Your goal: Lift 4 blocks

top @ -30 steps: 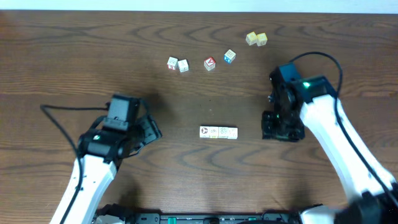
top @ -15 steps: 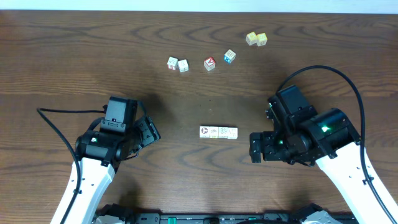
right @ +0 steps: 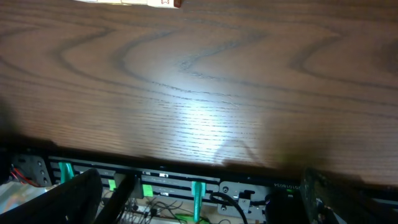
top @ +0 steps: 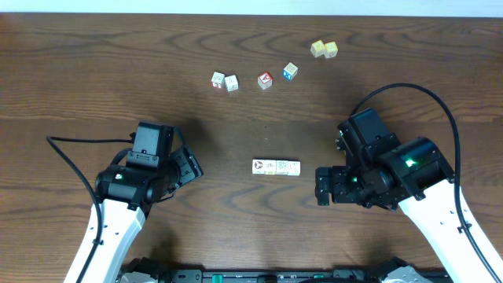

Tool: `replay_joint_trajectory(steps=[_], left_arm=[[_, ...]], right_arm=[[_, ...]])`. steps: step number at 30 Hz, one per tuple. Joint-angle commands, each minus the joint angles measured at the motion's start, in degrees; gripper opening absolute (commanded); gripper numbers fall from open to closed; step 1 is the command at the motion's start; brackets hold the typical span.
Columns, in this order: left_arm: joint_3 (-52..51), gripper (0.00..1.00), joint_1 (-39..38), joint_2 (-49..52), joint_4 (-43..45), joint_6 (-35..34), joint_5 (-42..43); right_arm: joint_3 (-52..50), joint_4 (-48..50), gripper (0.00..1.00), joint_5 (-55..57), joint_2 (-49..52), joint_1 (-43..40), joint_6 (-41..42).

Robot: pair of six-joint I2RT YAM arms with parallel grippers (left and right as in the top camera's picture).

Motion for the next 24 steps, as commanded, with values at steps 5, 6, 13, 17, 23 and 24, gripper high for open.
replay_joint_trajectory(steps=[5, 6, 13, 17, 23, 24], left_arm=[[0.83, 0.73, 0.28, -0.11, -0.15, -0.04, -0.72], [0.83, 0.73, 0.28, -0.11, -0.15, -0.02, -0.72], [0.83, 0.74, 0.31, -0.11, -0.15, -0.04, -0.72], [0.83, 0.74, 0.28, -0.11, -0.15, -0.02, -0.72], [0.83, 0.73, 0.28, -0.11, -0.15, -0.02, -0.72], [0.83, 0.74, 0.28, -0.11, -0.15, -0.04, -0.72]], right_arm=[[-0.42, -0.02, 0.99, 0.11, -0.22, 0.5, 1.01], [-0.42, 0.0, 0.99, 0.13, -0.02, 0.5, 1.01], [-0.42, 0.11, 0.99, 4.66, -1.75, -0.48, -2.38], [-0.5, 5.05, 0.99, 9.35, -5.75, -4.2, -4.72], [-9.88, 27.02, 0.99, -1.4, -19.74, -14.75, -19.71], [-12.41, 29.9, 0.99, -2.86, -22.58, -16.22, -20.85]])
